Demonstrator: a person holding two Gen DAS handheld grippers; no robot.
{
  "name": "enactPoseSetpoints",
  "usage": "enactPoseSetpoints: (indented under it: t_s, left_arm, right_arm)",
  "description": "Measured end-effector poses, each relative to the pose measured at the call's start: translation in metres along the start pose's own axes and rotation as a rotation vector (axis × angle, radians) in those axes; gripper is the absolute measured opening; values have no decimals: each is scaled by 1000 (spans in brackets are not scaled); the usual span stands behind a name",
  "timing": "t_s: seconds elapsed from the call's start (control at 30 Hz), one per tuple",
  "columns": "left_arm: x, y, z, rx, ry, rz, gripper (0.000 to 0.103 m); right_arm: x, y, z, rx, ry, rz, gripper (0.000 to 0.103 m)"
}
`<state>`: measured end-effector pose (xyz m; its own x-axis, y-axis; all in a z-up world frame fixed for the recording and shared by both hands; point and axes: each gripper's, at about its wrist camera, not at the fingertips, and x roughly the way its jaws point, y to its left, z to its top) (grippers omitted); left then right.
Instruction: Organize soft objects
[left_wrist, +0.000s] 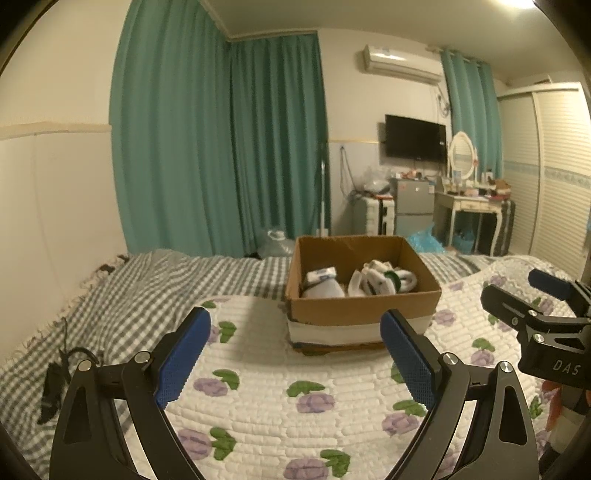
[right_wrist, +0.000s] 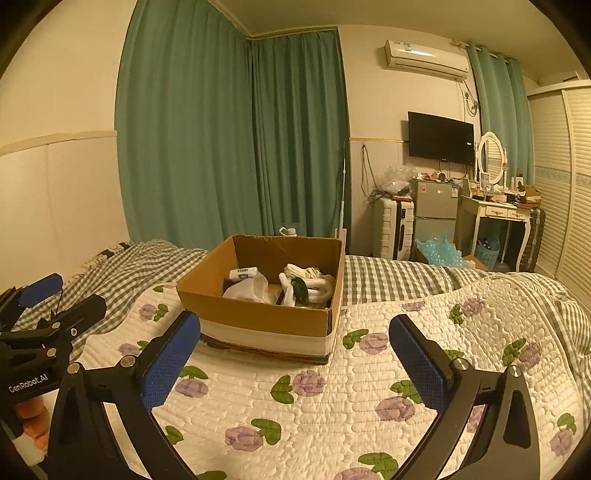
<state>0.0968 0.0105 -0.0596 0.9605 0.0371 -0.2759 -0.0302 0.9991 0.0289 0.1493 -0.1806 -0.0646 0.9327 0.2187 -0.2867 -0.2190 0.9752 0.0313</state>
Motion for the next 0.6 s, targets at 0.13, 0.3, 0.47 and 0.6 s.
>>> enactPoseSetpoints:
  t_s: [0.13, 0.3, 0.47, 0.6]
  left_arm:
    - [1, 0, 0, 4, 8, -3, 95]
    - [2, -1, -1, 11, 11, -2, 95]
    - [1, -1, -3, 8, 10, -8, 95]
    - [2, -2, -4, 18, 8, -3, 95]
  right_arm:
    - [0, 0, 0, -2, 1, -2, 103]
    - [-2, -1, 1, -1, 4, -1, 103]
    - [-3, 0, 0, 0, 5, 0, 103]
    - [-3, 0, 0, 2, 11, 2, 103]
